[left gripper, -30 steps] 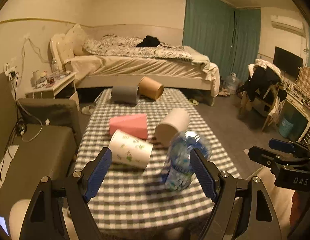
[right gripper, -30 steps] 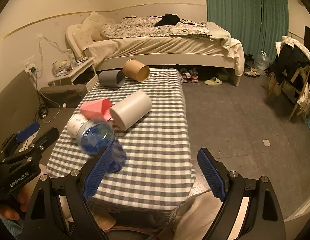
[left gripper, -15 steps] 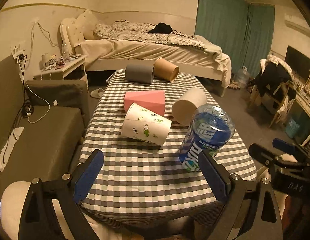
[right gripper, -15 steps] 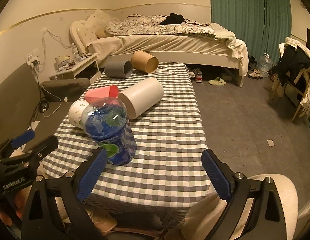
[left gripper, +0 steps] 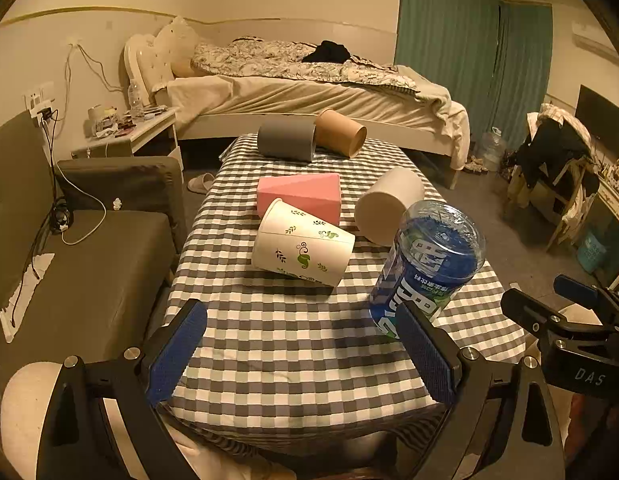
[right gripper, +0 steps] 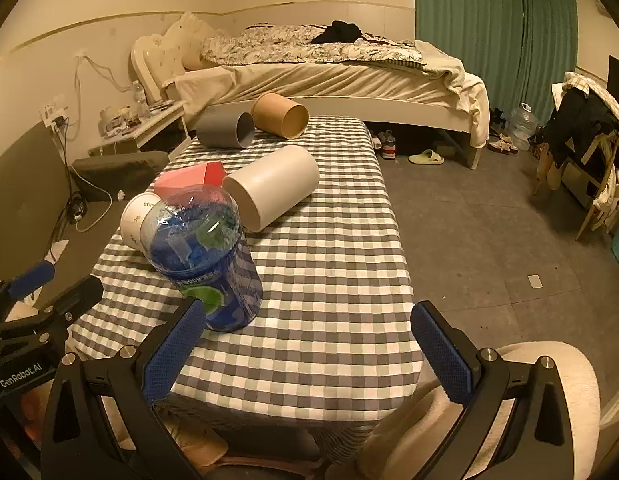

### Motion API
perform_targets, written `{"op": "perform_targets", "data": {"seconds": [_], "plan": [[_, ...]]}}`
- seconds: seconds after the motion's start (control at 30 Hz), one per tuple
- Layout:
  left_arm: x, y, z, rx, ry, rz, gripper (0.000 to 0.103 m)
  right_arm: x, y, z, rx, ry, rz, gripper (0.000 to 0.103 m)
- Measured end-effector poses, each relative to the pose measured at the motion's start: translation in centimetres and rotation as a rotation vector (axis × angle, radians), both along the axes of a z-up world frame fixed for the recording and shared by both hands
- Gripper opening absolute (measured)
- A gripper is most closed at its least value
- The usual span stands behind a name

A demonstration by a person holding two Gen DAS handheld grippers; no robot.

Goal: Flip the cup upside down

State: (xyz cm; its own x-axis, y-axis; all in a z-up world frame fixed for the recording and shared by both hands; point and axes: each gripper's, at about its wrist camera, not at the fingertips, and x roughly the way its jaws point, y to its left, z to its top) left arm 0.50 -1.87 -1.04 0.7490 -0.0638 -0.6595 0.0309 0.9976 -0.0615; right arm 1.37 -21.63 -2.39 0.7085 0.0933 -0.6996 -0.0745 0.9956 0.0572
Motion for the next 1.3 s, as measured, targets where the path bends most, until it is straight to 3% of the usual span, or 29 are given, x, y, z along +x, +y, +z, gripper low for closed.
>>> {"op": "perform_targets", "data": {"seconds": [1.3], "plan": [[-0.09,0.32,-0.03,0.015,-0.014,0.02,0.098,-0.22,0.12,-0.16,-0.013,0.014,0.001,0.103]]}}
